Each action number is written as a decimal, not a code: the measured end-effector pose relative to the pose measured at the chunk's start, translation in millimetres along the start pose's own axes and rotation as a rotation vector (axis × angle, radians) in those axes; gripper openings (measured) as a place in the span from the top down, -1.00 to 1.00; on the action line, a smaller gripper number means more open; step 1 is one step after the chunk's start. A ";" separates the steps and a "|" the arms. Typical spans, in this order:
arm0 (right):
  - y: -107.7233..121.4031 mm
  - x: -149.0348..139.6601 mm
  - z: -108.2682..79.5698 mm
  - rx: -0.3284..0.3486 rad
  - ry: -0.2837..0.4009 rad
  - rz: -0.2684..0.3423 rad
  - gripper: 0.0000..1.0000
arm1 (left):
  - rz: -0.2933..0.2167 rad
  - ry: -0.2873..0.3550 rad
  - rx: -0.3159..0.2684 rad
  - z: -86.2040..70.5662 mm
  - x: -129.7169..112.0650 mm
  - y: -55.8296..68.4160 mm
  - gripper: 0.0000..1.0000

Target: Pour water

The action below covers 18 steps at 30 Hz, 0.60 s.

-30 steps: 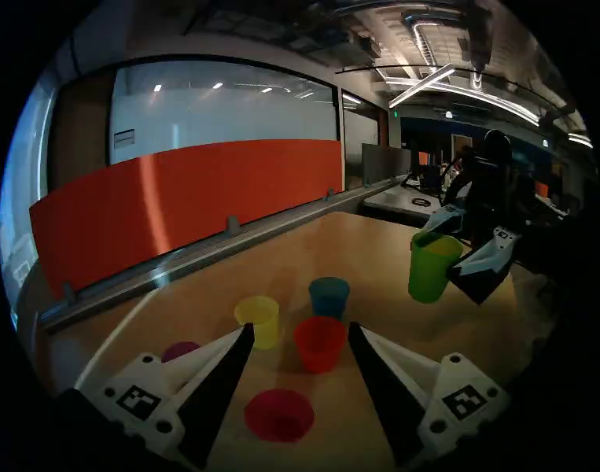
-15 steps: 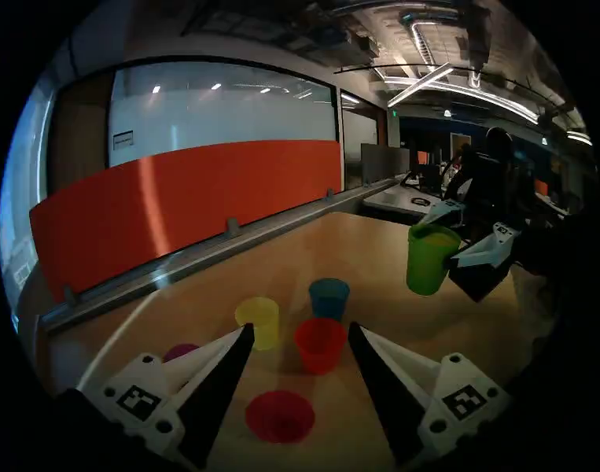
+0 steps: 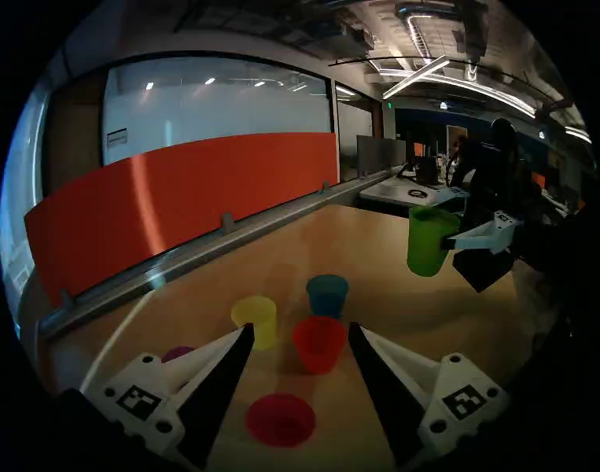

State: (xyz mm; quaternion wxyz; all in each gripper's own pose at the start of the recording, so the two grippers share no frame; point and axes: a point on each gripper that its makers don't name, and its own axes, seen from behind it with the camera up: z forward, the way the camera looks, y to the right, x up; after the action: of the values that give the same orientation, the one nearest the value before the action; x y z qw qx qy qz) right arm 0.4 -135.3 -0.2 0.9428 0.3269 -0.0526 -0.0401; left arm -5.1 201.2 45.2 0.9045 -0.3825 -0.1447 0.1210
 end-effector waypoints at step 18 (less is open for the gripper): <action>42.3 1.4 -18.6 -0.188 0.003 0.005 -0.86 | 0.008 -0.058 -0.024 29.7 4.2 8.5 -0.78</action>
State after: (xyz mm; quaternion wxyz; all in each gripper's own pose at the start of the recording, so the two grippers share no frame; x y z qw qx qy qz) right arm 5.8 -91.0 11.6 0.9695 0.2366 -0.0481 -0.0422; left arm -12.7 227.9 59.5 0.8948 -0.3904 -0.1705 0.1339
